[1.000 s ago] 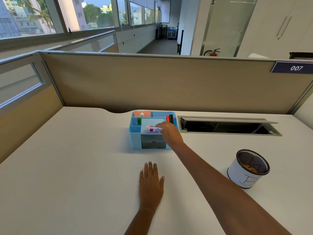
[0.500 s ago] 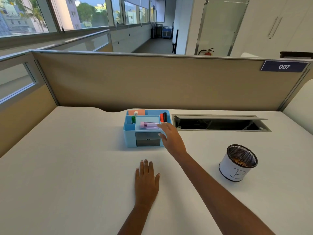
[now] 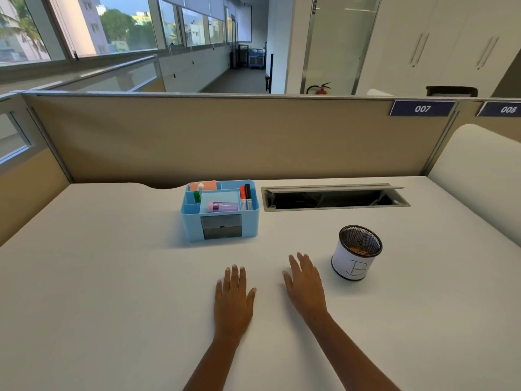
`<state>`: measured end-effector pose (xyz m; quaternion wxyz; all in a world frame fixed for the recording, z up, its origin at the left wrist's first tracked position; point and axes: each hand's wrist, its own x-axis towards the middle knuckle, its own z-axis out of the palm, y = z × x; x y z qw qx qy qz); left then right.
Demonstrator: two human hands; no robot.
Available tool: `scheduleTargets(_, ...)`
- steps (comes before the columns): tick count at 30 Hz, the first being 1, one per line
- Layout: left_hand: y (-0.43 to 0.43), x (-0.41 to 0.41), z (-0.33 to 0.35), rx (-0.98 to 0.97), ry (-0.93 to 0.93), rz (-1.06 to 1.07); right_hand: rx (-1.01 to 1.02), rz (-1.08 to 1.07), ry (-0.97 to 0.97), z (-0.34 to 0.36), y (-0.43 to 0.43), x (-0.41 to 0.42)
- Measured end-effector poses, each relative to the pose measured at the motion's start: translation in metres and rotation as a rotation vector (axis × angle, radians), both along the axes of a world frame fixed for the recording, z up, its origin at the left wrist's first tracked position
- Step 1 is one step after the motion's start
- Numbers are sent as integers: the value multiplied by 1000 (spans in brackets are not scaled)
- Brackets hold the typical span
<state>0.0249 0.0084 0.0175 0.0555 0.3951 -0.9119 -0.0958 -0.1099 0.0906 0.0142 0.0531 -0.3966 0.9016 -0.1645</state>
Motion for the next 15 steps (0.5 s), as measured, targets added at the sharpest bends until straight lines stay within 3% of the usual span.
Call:
scheduleTargets(7, -2, -3, -21, 132, -18, -52, 112, -34, 20, -21, 25, 8)
scheduleTargets(15, -1, -1, -25, 103, -67, -25, 98, -31, 7, -27, 34, 12)
